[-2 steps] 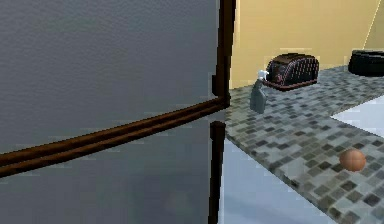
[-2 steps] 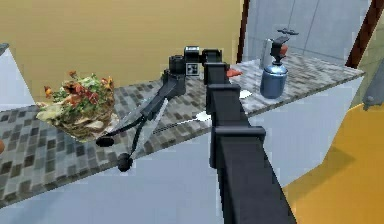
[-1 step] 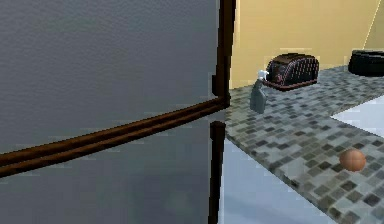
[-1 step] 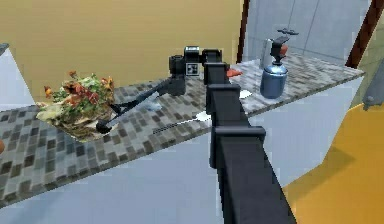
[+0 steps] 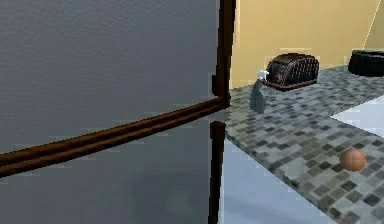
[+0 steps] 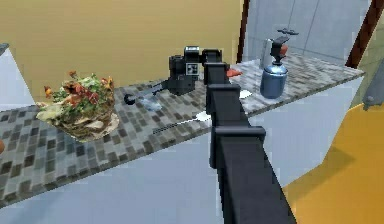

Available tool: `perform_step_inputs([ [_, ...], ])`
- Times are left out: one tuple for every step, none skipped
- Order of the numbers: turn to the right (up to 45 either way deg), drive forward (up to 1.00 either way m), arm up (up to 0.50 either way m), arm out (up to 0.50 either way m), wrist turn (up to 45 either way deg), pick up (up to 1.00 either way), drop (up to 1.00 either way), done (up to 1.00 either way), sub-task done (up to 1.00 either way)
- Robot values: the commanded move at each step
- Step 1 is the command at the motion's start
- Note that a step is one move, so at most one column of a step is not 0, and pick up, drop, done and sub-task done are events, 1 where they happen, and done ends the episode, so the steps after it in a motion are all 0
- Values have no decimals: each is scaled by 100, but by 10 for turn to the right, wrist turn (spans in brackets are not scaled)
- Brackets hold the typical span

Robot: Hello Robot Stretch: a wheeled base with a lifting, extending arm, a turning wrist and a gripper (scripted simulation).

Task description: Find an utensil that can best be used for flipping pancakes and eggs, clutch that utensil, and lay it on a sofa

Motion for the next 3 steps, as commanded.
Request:
perform_step_inputs([
  [0, 0, 0, 0, 60, 0, 0, 0, 0],
  [0, 0, -14, 0, 0, 0, 0, 0, 0],
  [0, 0, 0, 0, 0, 100, 0, 0, 0],
])
